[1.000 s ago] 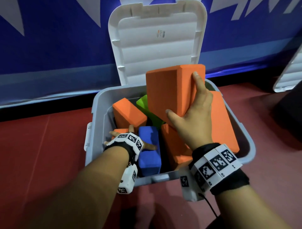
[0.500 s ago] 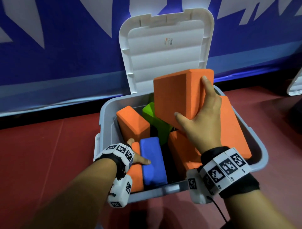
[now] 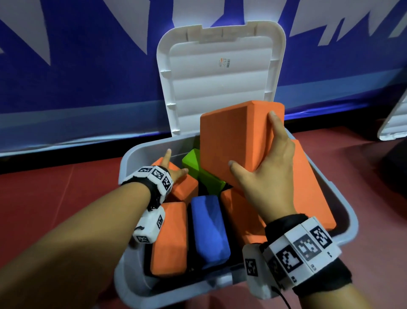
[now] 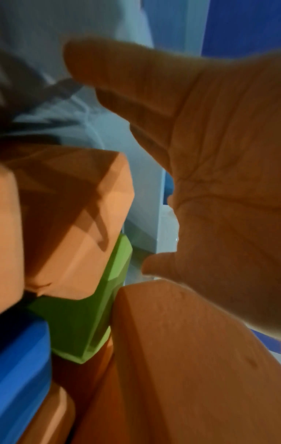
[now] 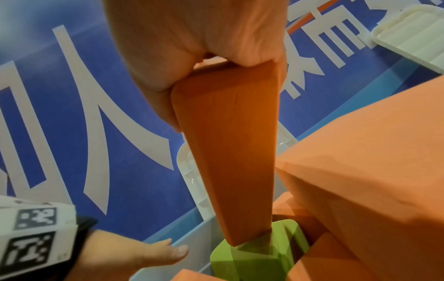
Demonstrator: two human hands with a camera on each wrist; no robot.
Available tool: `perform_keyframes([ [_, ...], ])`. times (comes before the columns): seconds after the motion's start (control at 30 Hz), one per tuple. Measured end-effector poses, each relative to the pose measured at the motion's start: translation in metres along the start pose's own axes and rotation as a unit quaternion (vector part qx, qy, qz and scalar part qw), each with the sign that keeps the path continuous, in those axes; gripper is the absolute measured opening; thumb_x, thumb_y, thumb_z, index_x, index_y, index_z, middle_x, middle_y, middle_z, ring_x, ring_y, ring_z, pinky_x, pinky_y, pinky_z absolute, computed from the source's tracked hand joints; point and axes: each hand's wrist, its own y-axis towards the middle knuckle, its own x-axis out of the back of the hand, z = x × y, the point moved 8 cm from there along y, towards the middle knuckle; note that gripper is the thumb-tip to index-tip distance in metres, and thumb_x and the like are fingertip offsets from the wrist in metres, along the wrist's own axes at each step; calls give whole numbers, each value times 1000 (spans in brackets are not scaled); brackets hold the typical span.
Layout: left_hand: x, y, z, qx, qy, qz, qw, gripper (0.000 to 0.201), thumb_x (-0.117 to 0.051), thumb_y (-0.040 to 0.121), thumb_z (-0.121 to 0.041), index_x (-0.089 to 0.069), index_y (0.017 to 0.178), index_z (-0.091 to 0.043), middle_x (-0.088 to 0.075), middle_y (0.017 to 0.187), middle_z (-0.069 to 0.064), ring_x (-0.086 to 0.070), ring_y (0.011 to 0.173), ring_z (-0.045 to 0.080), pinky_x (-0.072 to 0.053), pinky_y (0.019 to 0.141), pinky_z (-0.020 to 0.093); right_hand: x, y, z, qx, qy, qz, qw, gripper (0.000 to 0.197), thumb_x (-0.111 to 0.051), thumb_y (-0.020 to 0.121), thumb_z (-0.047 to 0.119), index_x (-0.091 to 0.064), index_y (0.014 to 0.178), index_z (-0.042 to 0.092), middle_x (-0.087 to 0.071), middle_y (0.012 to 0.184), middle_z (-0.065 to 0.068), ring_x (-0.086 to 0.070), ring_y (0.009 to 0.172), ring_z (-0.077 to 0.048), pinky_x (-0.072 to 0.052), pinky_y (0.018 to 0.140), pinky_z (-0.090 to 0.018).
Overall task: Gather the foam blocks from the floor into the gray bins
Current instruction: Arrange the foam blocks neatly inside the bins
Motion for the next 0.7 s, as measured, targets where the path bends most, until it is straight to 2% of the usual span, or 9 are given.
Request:
perform_keyframes([
  [0.07,-11,4,-8,-26,103,24,994,70,-45,94,-51,-10,150,-30,-21,155,-1,-32,138,31,-28,112,41,0,-1,-1,5,-3,-5,1000,100,-78,66,19,-20,146,33,-35,135,-4,-32,119,-12,-23,96,-15],
  [0.13,-13,9,-12,-32,150,20,988,63,-40,96,-51,-9,149,-40,-13,158,0,-21,142,33,-20,114,52,-1,0,-2,13,1,-5,1000,100,-78,66,18,-21,147,29,-34,132,-2,-31,117,-10,-22,95,-13],
  [0.2,-10,12,-10,-21,161,11,987,62,-43,94,-53,-17,148,-35,-19,156,6,-29,138,38,-27,109,57,-2,0,-2,21,-4,1,1000,100,-78,66,18,-21,147,27,-34,132,-2,-32,118,-11,-25,96,-16],
  [0.3,-7,7,2,23,149,-8,989,62,-48,90,-57,-33,140,-25,-38,143,12,-43,126,42,-36,103,55,-3,1,0,16,-9,2,1000,100,-78,66,18,-20,147,28,-35,132,-4,-33,117,-12,-28,97,-20],
  [0.4,-3,-4,1,34,183,-21,982,53,-47,93,-50,-26,139,-37,-25,147,4,-27,134,44,-28,110,52,-3,3,1,11,-12,-2,1000,100,-78,66,19,-20,147,30,-31,125,3,-35,119,-14,-29,100,-23],
  [0.47,1,-7,-2,39,145,-22,988,48,-50,91,-50,-32,134,-36,-22,146,8,-22,135,46,-24,112,51,-2,6,0,7,-13,-6,1000,102,-78,65,19,-19,147,33,-31,122,5,-37,120,-15,-31,103,-27],
  [0.53,2,-5,8,69,75,-22,995,41,-55,87,-49,-39,118,-28,-17,144,23,-24,131,49,-25,111,47,-1,10,-1,1,-6,-8,1000,101,-78,65,20,-19,147,33,-30,124,6,-36,123,-14,-30,103,-24],
  [0.6,4,-2,16,85,11,-32,996,52,-62,80,-47,-40,123,-27,-6,144,32,-34,123,49,-29,107,41,0,11,0,7,-1,-3,1000,100,-77,64,23,-20,146,33,-29,128,8,-35,127,-13,-29,103,-23],
  [0.7,2,6,22,77,-22,-40,996,57,-67,76,-44,-42,124,-28,3,147,34,-41,116,51,-33,107,38,3,12,5,22,7,6,1000,98,-79,66,18,-22,146,31,-28,131,11,-33,126,-6,-27,104,-18],
])
